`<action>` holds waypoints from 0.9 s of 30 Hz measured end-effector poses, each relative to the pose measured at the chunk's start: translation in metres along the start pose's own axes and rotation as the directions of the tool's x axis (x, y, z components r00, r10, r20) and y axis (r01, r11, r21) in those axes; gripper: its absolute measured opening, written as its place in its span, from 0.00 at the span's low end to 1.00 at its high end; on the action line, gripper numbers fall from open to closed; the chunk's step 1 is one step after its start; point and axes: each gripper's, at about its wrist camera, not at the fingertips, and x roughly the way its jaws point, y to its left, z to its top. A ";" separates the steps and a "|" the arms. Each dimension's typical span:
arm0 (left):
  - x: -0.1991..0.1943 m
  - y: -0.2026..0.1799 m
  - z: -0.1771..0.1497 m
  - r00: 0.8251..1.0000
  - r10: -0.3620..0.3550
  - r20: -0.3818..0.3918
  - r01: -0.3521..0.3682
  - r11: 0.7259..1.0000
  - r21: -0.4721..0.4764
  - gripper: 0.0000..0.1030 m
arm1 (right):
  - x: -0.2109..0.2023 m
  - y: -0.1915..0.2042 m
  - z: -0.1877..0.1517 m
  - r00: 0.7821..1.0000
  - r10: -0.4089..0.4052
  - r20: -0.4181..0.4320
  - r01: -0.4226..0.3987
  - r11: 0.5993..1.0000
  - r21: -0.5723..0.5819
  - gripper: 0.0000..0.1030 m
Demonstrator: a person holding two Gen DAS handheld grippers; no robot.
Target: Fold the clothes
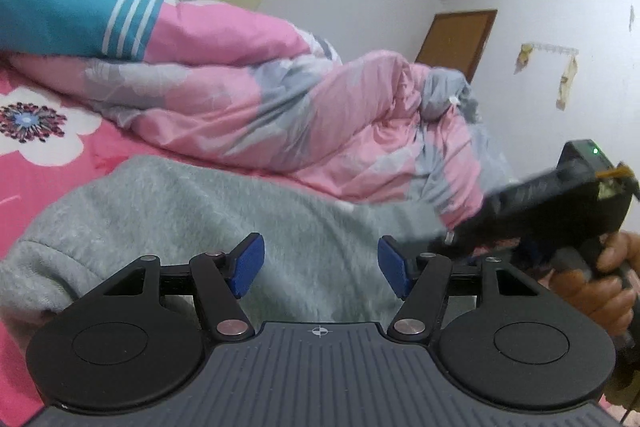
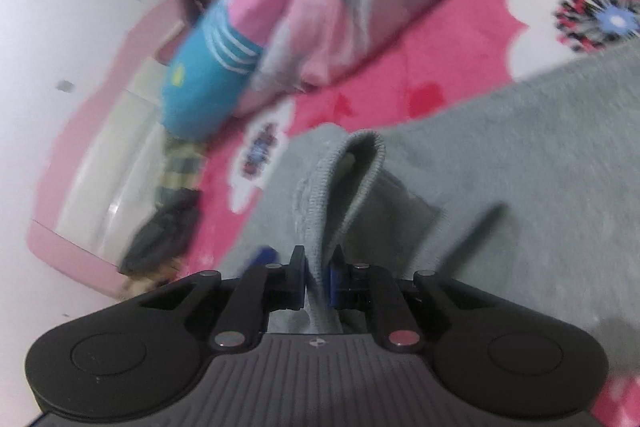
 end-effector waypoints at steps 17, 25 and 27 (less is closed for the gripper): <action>0.029 -0.018 -0.016 0.980 0.109 -0.167 -0.084 0.985 0.150 0.63 | -0.039 -0.049 -0.003 0.976 -0.177 0.124 0.164 0.981 0.103 0.62; 0.031 -0.017 -0.017 0.979 0.108 -0.174 -0.083 0.986 0.147 0.64 | -0.010 -0.057 0.004 0.991 -0.130 0.039 0.123 0.982 0.146 0.73; 0.031 -0.016 -0.017 0.979 0.106 -0.176 -0.081 0.987 0.142 0.64 | -0.002 -0.052 0.006 0.991 -0.129 0.021 0.125 0.983 0.133 0.78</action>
